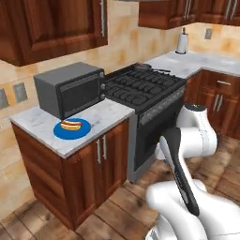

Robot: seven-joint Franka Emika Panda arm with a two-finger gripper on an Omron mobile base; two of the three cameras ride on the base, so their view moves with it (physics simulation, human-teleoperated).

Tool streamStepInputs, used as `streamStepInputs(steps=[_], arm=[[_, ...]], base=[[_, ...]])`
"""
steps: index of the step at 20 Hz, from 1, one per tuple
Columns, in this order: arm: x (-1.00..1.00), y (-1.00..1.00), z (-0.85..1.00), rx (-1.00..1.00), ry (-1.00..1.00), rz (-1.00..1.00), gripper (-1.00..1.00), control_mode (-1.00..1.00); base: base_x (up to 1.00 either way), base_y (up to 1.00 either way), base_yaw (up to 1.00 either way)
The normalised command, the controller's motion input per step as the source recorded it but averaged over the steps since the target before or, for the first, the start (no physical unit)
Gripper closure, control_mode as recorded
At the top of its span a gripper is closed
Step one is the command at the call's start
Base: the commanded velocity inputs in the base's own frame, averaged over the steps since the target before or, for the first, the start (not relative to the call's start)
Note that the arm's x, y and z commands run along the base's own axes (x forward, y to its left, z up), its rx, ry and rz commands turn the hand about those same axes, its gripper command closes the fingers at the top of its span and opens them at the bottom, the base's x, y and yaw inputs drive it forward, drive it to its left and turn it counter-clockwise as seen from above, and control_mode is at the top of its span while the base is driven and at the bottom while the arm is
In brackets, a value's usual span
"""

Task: Place the cold items (bell pepper and pear) from the fridge in one tupperware on the dining counter. Place the warm items (kebab skewer and hot dog) in the stove area in another tupperware.

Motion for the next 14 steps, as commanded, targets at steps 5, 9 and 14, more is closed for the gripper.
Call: streamStepInputs(steps=[5, 9, 14], arm=[[0.0, 0.0, 0.0, 0.0, 0.0, 0.0, -1.0, 1.0], [0.0, 0.0, 0.0, 0.0, 0.0, 0.0, -1.0, 1.0], [0.0, 0.0, 0.0, 0.0, 0.0, 0.0, -1.0, 1.0]], base=[[0.63, -0.14, 0.89], [0.46, -0.19, 0.93], [0.37, -0.41, 0.63]])
